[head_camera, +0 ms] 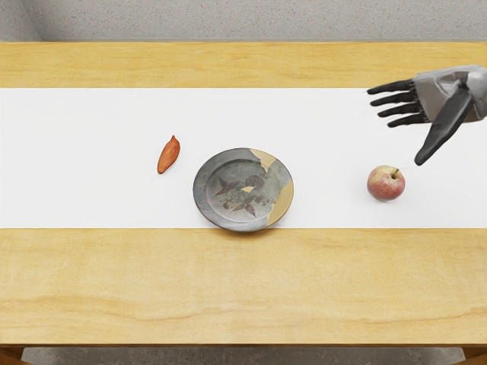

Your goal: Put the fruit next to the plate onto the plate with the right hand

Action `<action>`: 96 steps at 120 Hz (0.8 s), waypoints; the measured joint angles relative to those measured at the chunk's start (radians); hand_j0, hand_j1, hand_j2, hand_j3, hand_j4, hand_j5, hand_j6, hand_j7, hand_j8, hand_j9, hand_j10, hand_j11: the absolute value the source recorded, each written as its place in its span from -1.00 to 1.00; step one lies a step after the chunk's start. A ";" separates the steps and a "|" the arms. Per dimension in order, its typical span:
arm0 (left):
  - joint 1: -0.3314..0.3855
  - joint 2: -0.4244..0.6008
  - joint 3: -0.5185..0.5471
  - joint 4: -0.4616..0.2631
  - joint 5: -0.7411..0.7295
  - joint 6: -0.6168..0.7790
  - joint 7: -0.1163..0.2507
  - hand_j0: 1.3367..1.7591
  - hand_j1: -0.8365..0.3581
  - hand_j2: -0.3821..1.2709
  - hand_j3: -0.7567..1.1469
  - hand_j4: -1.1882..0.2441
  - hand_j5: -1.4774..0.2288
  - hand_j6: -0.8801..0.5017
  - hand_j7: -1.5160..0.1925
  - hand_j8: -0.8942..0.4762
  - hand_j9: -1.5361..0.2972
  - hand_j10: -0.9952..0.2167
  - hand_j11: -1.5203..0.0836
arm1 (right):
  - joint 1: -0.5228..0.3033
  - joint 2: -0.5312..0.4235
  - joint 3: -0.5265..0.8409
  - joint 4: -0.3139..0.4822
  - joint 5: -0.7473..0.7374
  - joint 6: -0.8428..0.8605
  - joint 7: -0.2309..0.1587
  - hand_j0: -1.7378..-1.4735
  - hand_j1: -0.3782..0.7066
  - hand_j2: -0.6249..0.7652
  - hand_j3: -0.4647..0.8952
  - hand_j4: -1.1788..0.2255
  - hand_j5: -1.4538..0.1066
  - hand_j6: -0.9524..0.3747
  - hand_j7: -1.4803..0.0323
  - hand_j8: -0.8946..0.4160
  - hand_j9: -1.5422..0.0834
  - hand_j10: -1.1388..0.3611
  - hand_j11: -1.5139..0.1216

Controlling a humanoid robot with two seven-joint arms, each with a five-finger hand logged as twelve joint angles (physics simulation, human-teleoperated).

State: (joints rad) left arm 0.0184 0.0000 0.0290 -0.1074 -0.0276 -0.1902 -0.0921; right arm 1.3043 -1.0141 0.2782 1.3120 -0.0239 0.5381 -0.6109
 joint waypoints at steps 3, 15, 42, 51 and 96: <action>0.000 0.000 0.000 0.000 0.000 0.000 0.000 0.52 0.98 -0.54 -0.21 0.66 0.73 0.27 0.77 0.30 0.68 0.64 0.90 | -0.004 -0.004 0.006 -0.001 0.000 0.005 0.000 -0.40 -0.95 -0.10 -0.32 0.68 0.86 0.43 0.96 0.36 0.90 0.52 0.85; 0.000 0.000 0.000 0.000 0.000 0.000 0.000 0.52 0.98 -0.54 -0.21 0.66 0.73 0.27 0.77 0.30 0.68 0.64 0.90 | -0.016 -0.009 0.019 -0.002 -0.002 0.017 0.000 -0.40 -0.95 -0.10 -0.32 0.68 0.86 0.43 0.96 0.36 0.90 0.52 0.85; 0.000 0.000 0.000 0.000 0.000 0.000 0.000 0.52 0.98 -0.54 -0.21 0.66 0.73 0.27 0.77 0.30 0.68 0.64 0.89 | 0.035 0.201 -0.025 -0.051 -0.150 -0.231 0.000 -0.40 -0.95 -0.10 -0.32 0.68 0.86 0.43 0.96 0.36 0.90 0.52 0.85; 0.000 0.000 0.000 0.000 0.000 0.000 0.000 0.52 0.98 -0.54 -0.21 0.66 0.73 0.27 0.77 0.30 0.68 0.64 0.90 | 0.102 0.283 -0.129 -0.060 -0.194 -0.375 0.000 -0.40 -0.95 -0.10 -0.32 0.68 0.86 0.43 0.96 0.36 0.90 0.52 0.85; 0.000 0.000 0.000 0.000 0.000 0.000 0.000 0.52 0.98 -0.54 -0.21 0.66 0.73 0.27 0.77 0.30 0.68 0.64 0.90 | 0.369 0.395 -0.702 0.043 -0.159 -0.640 0.000 -0.40 -0.95 -0.10 -0.32 0.68 0.86 0.43 0.96 0.36 0.90 0.52 0.85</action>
State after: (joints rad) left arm 0.0184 0.0000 0.0291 -0.1074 -0.0276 -0.1902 -0.0921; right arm 1.6735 -0.6187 -0.4242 1.3549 -0.1831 -0.1021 -0.6109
